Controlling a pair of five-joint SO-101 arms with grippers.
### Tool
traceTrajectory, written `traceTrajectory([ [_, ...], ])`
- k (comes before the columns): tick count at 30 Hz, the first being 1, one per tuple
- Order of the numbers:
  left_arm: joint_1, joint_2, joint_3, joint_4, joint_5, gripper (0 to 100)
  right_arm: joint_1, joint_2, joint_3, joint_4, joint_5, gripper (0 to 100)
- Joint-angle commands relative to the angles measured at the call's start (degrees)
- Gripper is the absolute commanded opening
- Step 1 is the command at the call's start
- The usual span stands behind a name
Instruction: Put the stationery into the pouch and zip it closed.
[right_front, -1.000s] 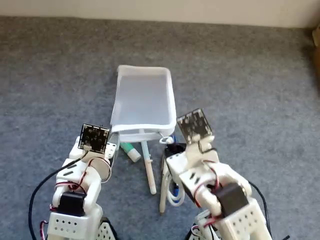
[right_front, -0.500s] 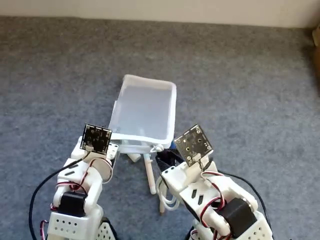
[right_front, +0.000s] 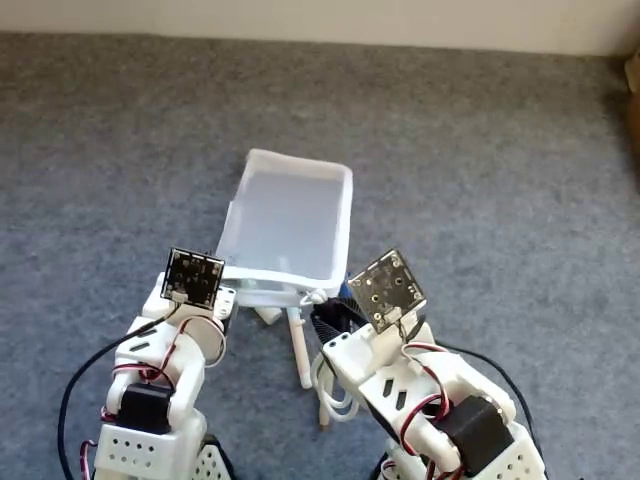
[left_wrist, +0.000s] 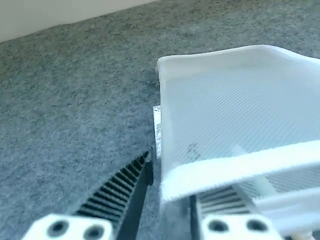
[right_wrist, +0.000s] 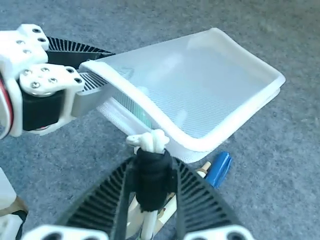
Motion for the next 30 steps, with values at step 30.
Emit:
traceTrajectory([
  [30,-4.88,31.69,-52.18,20.57,2.64,1,16.40,-0.92,6.55,-12.18,0.18,24.2],
])
